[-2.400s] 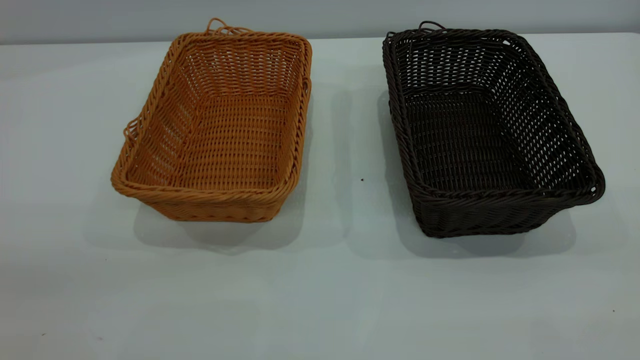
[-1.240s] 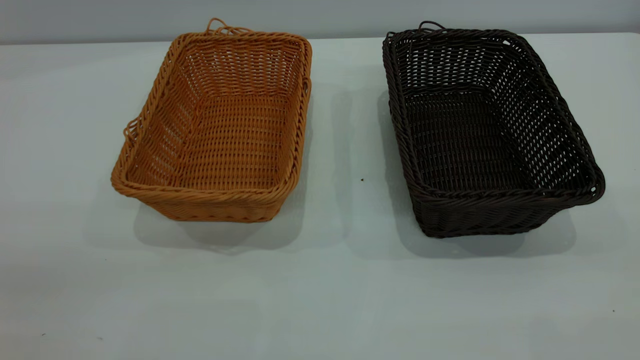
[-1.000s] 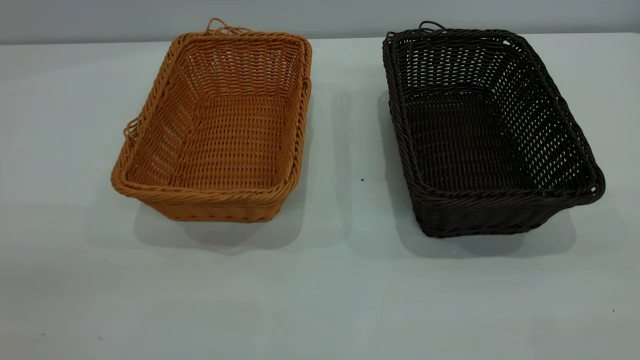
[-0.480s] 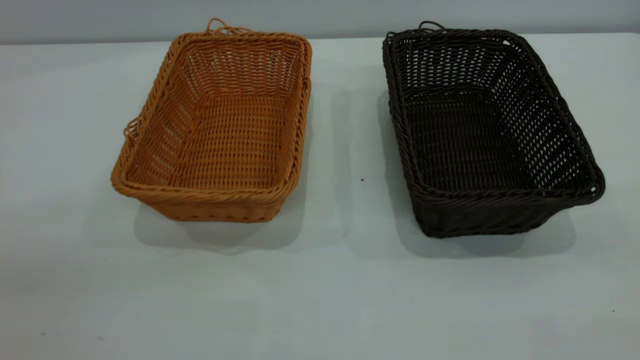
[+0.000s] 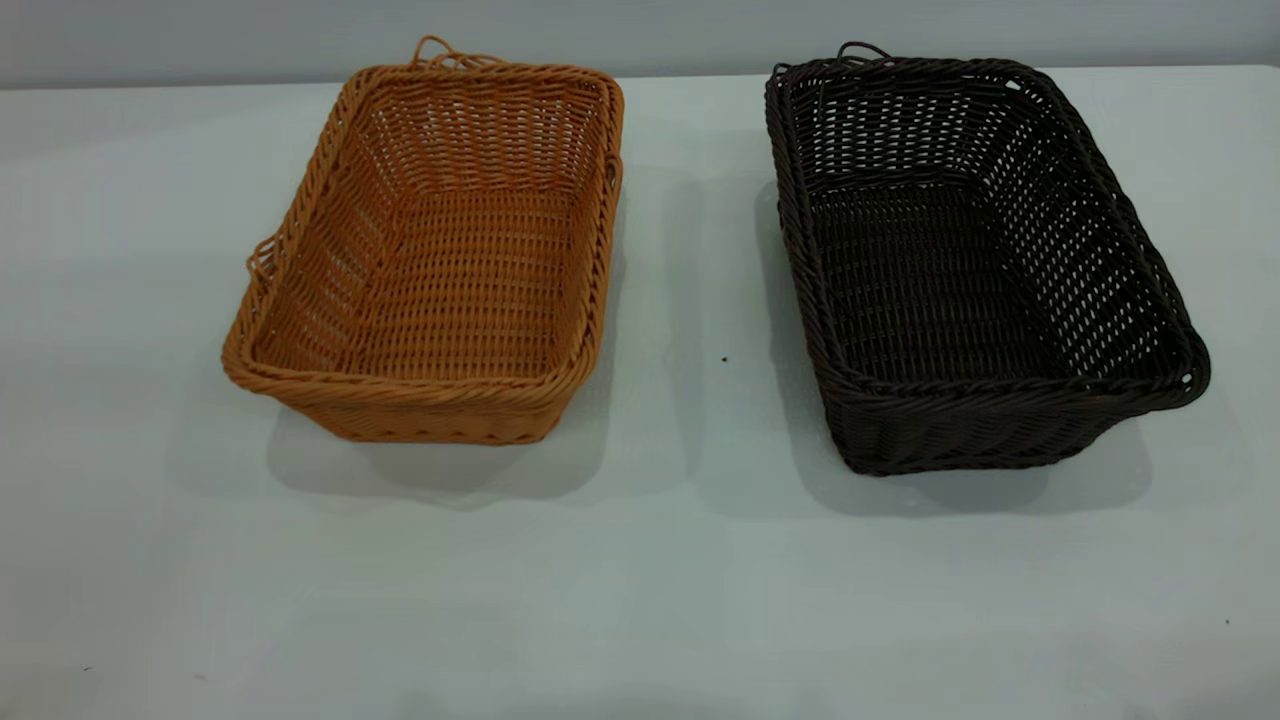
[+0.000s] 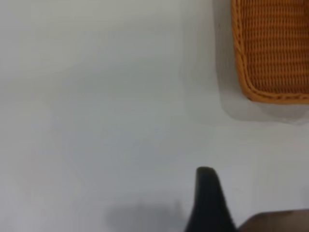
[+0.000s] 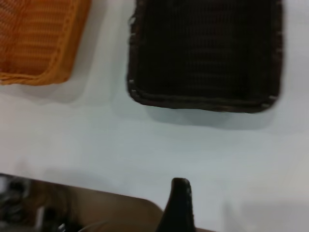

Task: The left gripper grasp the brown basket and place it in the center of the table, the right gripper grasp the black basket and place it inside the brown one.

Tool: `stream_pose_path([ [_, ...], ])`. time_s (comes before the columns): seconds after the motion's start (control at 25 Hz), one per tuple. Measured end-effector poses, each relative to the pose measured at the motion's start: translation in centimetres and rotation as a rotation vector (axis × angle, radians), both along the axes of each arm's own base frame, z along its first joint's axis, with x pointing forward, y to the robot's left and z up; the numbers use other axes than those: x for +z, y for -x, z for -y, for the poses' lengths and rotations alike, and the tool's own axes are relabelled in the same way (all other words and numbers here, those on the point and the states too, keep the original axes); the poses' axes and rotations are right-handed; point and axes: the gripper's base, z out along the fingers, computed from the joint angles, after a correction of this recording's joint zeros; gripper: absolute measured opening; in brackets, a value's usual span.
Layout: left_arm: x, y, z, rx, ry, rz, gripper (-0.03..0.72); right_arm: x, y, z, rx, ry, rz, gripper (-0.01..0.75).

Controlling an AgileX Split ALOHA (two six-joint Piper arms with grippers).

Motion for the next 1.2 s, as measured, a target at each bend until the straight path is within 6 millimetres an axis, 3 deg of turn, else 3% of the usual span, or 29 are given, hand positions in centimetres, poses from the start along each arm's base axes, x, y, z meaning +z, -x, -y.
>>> stream_pose_path([
  [0.28,-1.2,-8.0,0.1,-0.037,-0.032,-0.096,0.559,-5.5,-6.0,-2.4,0.029,-0.227,-0.354,0.594],
  [0.48,-2.7,-11.5,0.1,-0.047,-0.039,-0.149,0.561,-9.7,-8.7,-3.9,-0.080,-0.424,-0.585,0.594],
  [0.64,-3.8,-13.1,0.2,-0.047,-0.039,-0.184,0.561,-12.9,-9.8,-5.9,-0.200,-0.545,-0.729,0.594],
  [0.8,-4.7,-13.9,0.2,-0.047,-0.038,-0.203,0.561,-16.0,-11.3,-7.3,-0.427,-0.685,-0.802,0.594],
  [1.04,-5.2,-14.2,0.2,-0.048,-0.038,-0.217,0.562,-20.0,-13.5,-7.4,-0.662,-0.713,-0.898,0.594],
  [1.2,-5.3,-14.3,0.2,-0.046,-0.030,-0.215,0.562,-20.9,-15.2,-7.4,-0.731,-0.702,-0.879,0.594],
])
